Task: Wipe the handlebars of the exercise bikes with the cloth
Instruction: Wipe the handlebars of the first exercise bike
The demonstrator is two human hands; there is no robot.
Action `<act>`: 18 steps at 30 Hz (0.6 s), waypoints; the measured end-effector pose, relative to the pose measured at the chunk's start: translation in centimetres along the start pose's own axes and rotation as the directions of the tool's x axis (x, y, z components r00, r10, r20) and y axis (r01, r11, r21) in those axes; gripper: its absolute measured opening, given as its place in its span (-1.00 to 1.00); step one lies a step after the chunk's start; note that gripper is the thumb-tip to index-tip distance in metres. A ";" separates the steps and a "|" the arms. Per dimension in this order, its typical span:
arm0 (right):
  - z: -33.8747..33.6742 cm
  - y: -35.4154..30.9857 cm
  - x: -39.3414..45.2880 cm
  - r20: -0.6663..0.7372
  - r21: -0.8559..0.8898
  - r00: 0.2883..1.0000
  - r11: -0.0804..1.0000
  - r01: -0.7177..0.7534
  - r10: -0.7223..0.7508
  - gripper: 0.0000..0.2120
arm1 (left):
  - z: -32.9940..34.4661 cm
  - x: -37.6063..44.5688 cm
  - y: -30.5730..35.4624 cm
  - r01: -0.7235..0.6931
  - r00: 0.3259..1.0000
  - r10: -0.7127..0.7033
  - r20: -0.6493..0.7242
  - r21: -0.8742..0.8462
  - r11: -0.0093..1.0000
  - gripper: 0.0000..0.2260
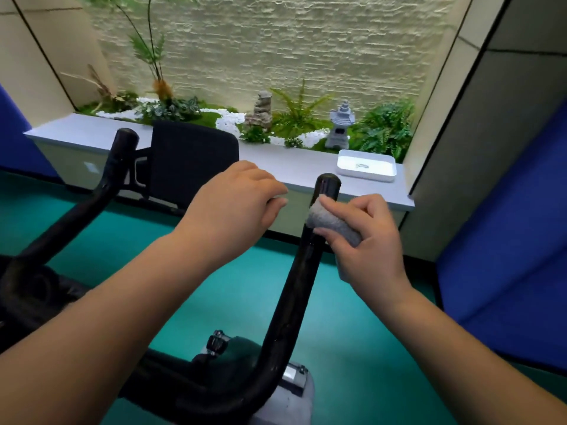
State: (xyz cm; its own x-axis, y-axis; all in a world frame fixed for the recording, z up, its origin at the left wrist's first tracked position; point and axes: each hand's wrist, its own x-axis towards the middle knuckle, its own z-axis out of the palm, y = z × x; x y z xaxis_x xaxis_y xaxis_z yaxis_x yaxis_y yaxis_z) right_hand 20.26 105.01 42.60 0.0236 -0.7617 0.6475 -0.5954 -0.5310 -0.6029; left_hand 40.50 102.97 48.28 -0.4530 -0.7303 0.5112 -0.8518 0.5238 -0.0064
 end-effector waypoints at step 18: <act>0.3 -0.1 3.6 0.009 -0.123 0.991 0.983 0.135 -0.135 -0.62 | -0.2 -0.1 0.2 0.051 0.998 -0.054 -0.038 -0.075 0.996 -0.79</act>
State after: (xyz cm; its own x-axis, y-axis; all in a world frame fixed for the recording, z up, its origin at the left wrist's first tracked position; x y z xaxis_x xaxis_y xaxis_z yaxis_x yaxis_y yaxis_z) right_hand 20.61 102.18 44.83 0.1109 -0.6862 0.7189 -0.6812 -0.5792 -0.4477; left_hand 40.39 103.19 48.38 -0.3966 -0.7404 0.5427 -0.8515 0.5176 0.0840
